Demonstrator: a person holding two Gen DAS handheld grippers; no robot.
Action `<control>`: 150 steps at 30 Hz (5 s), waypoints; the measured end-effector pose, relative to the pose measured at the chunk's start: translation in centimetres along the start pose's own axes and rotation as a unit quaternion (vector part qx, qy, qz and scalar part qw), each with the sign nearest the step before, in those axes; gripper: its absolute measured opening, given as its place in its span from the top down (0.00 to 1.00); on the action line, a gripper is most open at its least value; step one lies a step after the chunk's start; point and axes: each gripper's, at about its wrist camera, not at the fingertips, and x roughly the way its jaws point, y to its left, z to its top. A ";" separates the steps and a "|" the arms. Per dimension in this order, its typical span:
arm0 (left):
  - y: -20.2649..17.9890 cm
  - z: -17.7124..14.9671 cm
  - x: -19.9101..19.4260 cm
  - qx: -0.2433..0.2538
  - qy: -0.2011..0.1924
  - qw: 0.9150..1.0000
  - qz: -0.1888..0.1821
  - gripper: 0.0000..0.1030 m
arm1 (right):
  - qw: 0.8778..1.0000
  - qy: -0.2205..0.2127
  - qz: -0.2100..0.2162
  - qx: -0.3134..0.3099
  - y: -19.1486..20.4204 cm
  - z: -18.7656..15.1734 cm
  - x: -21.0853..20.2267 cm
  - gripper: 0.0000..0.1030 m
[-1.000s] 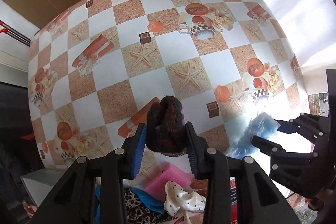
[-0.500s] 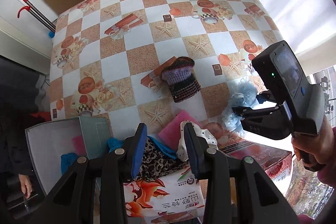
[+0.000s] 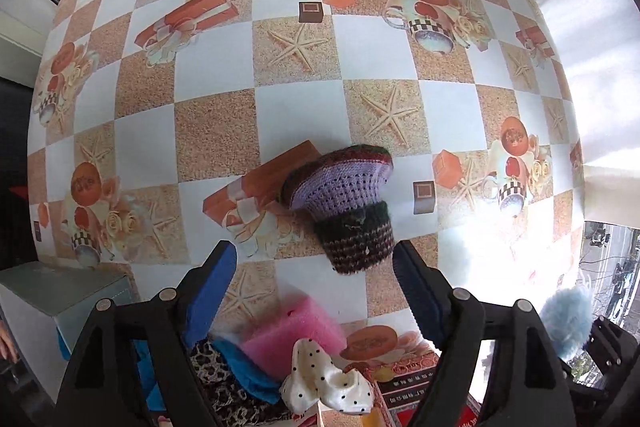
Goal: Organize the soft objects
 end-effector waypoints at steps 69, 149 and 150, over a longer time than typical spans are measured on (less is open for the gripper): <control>22.9 -33.1 -12.9 -0.213 -0.109 0.971 0.015 0.61 | 0.936 0.029 0.054 -0.347 38.2 -3.9 -2.0 0.64; 10.2 -19.8 -9.8 -0.030 -0.017 0.999 0.011 0.07 | 0.936 0.249 -0.028 -0.248 17.8 10.7 11.3 0.00; 10.0 -19.6 -9.3 -0.035 -0.009 0.999 0.010 0.07 | 0.929 0.257 -0.032 -0.264 18.4 10.7 12.6 0.00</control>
